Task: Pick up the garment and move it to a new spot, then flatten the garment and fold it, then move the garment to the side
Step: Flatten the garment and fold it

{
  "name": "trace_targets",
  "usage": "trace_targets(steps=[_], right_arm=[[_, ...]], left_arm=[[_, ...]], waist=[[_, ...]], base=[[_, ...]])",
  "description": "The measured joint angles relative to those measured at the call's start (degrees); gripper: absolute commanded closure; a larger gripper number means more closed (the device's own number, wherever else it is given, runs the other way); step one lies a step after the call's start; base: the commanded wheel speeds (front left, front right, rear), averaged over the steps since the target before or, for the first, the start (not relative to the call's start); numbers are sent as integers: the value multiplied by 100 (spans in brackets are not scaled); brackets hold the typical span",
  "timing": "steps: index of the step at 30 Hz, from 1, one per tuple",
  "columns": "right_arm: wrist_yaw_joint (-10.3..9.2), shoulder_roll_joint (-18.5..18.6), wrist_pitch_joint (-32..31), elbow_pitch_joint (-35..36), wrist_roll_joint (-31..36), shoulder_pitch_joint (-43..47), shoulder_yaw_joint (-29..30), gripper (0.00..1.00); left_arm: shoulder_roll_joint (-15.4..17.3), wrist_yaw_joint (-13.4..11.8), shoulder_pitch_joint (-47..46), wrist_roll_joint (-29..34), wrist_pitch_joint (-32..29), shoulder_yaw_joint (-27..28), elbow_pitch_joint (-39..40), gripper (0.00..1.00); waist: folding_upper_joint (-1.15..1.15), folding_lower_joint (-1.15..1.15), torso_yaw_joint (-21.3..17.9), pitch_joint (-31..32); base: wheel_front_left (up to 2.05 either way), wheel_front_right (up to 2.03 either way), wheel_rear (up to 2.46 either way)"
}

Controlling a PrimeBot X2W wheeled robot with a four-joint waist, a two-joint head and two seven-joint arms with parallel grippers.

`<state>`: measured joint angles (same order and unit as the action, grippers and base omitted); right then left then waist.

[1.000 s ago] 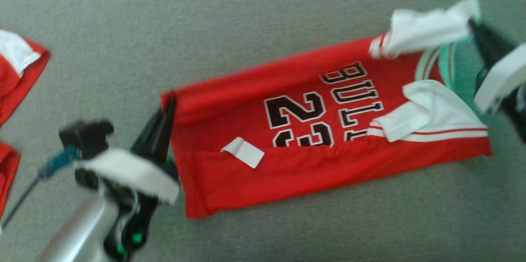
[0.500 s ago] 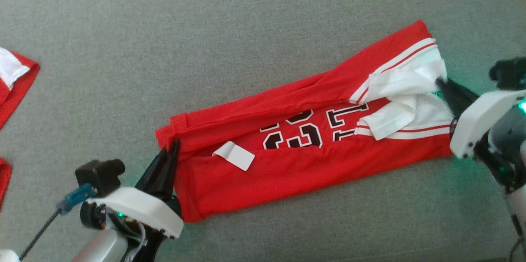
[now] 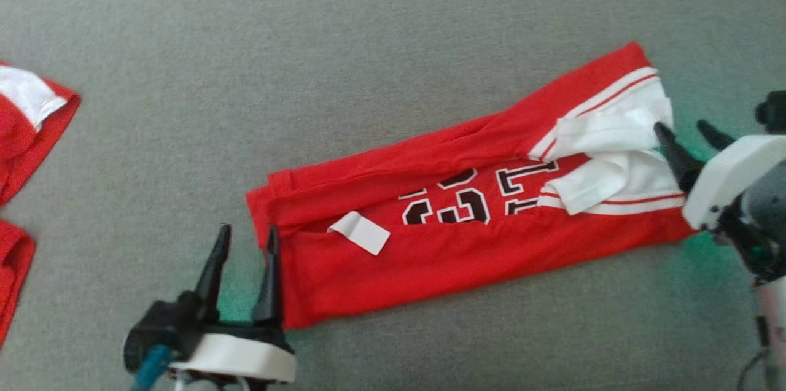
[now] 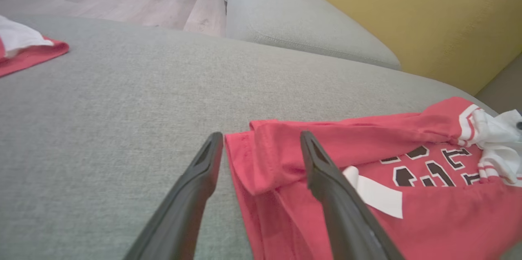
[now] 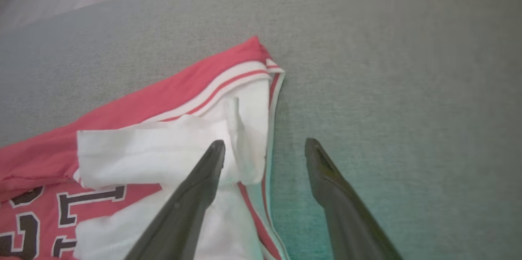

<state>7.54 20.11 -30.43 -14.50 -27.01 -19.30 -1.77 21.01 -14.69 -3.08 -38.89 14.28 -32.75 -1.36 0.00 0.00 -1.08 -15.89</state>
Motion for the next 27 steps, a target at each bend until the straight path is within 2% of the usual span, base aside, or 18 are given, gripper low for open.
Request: trace_targets(steps=[4, 10, 17, 24, 25, 26, 27], right_arm=[[0, -356, -86, -389, 227, -153, 167, 0], [-1, -480, -152, -869, 568, -258, 371, 0], [-1, -467, -586, -857, 319, -211, 92, 0], [-1, -482, -825, -802, 242, -111, -96, 0], [-1, -483, -824, -809, 244, -112, -94, 35], [-1, -491, -821, -826, 263, -113, -68, 60], [-1, -491, -821, -826, 263, -113, -68, 100]], left_arm=[[-439, 16, -7, 824, 1, 209, -11, 0], [-1002, 436, 165, 1730, 10, 681, -16, 0], [-1463, 990, 634, 2290, 18, 1429, -176, 0], [-1653, 1361, 726, 2564, 18, 1866, -227, 0], [-1675, 1380, 726, 2595, 18, 1909, -227, 0], [-1696, 1426, 723, 2613, 18, 1952, -227, 0], [-1696, 1426, 723, 2613, 18, 1952, -227, 0]], waist=[[0, 0, 147, -90], [0, 0, 383, -157], [0, 0, 491, -14], [0, 0, 463, 79], [0, 0, 465, 81], [0, 0, 469, 81], [0, 0, 469, 81]], base=[[0, 0, 0], [0, 0, 0], [0, 0, 0], [0, 0, 0], [0, 0, 0], [0, 0, 0], [0, 0, 0]])
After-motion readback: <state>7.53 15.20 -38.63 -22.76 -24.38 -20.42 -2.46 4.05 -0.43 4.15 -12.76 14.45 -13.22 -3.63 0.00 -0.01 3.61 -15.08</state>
